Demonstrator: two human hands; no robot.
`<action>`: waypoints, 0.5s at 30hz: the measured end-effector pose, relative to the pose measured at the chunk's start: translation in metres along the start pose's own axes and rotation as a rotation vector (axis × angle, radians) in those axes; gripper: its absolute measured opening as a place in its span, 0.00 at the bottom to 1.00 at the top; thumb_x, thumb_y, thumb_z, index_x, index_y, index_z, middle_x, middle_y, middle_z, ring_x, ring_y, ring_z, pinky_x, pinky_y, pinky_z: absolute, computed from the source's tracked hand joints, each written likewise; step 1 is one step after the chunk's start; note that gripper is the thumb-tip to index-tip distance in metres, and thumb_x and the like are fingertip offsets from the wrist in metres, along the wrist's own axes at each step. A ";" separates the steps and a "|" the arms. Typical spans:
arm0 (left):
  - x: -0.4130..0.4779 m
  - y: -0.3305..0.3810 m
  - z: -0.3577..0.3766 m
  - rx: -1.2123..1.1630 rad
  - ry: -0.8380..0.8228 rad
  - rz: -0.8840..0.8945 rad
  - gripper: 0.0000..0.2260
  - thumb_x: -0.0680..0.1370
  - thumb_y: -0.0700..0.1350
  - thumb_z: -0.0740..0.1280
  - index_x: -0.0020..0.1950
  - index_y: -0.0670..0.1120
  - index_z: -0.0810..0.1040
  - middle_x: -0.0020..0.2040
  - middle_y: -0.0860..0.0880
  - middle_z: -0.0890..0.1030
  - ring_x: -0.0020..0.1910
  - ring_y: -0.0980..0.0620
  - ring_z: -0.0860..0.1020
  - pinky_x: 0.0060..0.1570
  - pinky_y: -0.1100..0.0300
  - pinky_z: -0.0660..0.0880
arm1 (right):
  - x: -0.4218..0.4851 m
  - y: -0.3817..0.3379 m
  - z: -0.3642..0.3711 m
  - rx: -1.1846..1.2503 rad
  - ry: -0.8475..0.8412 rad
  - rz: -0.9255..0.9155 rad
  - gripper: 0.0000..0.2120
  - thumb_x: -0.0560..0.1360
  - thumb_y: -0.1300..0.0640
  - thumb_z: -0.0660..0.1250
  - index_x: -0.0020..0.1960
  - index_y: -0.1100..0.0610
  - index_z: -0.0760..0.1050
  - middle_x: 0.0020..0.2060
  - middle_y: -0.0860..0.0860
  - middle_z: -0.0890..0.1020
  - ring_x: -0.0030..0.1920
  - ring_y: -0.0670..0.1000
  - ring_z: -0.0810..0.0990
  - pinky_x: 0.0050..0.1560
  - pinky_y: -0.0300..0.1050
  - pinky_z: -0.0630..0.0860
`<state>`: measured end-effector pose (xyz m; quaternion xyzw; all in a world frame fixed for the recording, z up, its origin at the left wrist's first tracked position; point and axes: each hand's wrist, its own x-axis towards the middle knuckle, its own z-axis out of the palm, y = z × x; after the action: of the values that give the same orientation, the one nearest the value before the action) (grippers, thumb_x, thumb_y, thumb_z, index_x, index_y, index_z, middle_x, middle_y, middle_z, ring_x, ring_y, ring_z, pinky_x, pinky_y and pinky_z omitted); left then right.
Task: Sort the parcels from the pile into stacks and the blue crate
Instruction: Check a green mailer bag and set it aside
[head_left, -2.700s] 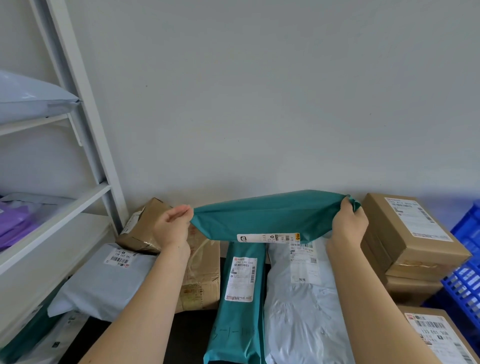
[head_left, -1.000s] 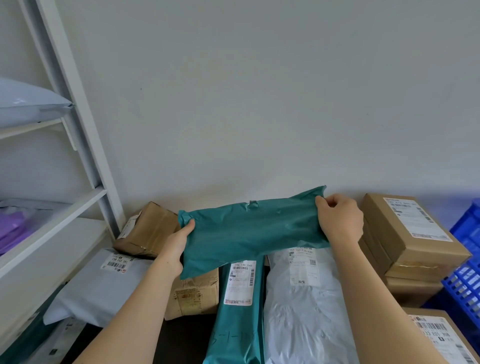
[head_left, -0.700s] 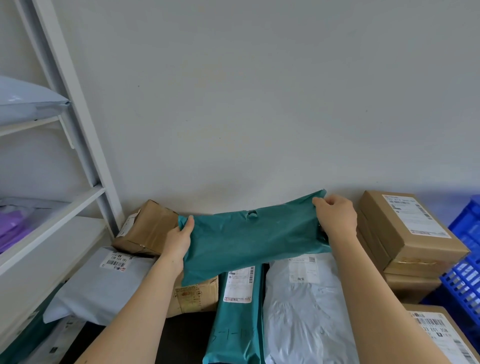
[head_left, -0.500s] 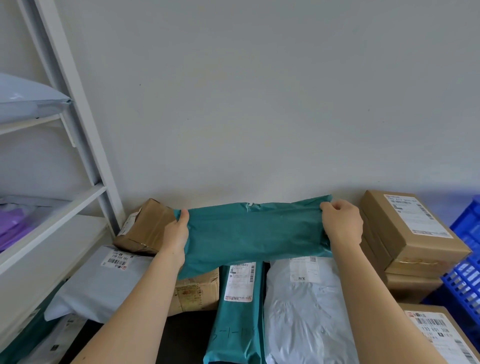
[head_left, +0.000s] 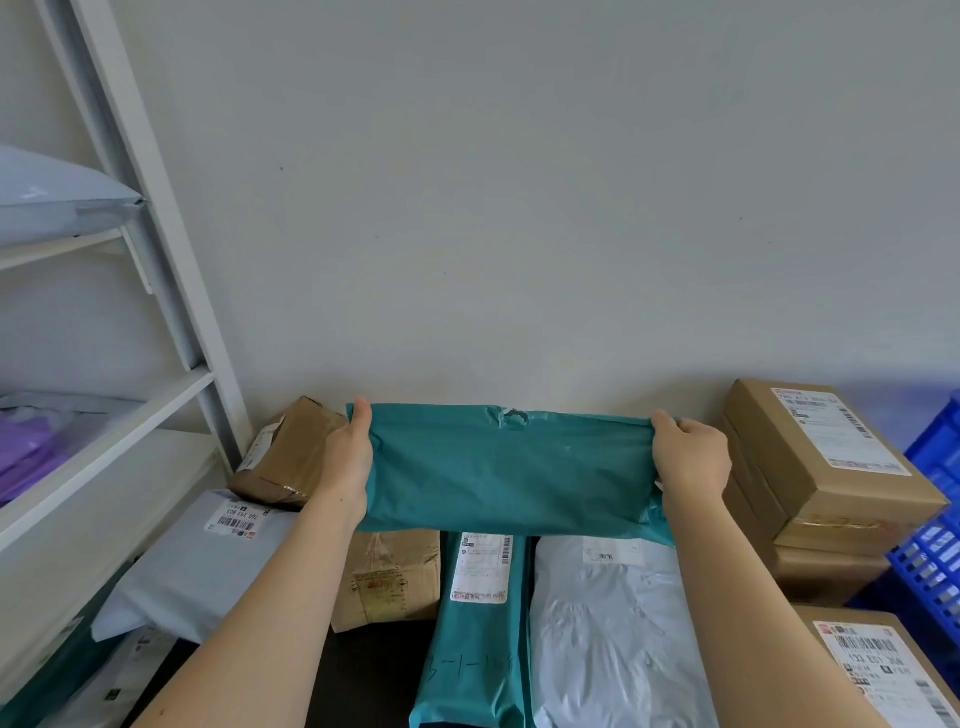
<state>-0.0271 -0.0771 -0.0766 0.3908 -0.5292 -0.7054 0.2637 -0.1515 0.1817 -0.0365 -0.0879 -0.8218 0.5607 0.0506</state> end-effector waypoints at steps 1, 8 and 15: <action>0.003 -0.001 -0.001 -0.008 0.022 0.000 0.19 0.80 0.61 0.58 0.44 0.46 0.73 0.49 0.45 0.77 0.49 0.46 0.75 0.54 0.50 0.73 | 0.000 -0.001 0.000 0.020 0.013 0.003 0.17 0.77 0.54 0.61 0.31 0.57 0.63 0.29 0.54 0.67 0.33 0.55 0.67 0.36 0.47 0.64; -0.001 0.006 -0.001 -0.094 -0.018 -0.066 0.19 0.79 0.61 0.60 0.48 0.46 0.75 0.46 0.47 0.78 0.47 0.45 0.77 0.54 0.48 0.74 | 0.001 -0.004 0.004 0.127 0.006 -0.067 0.19 0.80 0.51 0.58 0.33 0.59 0.64 0.29 0.53 0.65 0.35 0.54 0.64 0.37 0.49 0.63; 0.001 -0.001 -0.012 0.054 0.077 0.280 0.17 0.79 0.55 0.64 0.42 0.41 0.74 0.38 0.45 0.73 0.40 0.48 0.72 0.42 0.53 0.68 | -0.011 0.017 0.009 0.280 0.001 -0.108 0.18 0.81 0.51 0.60 0.45 0.66 0.77 0.35 0.59 0.74 0.34 0.52 0.71 0.39 0.51 0.75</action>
<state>-0.0172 -0.0845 -0.0791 0.3466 -0.5870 -0.6317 0.3691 -0.1404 0.1771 -0.0550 -0.0360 -0.7391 0.6662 0.0928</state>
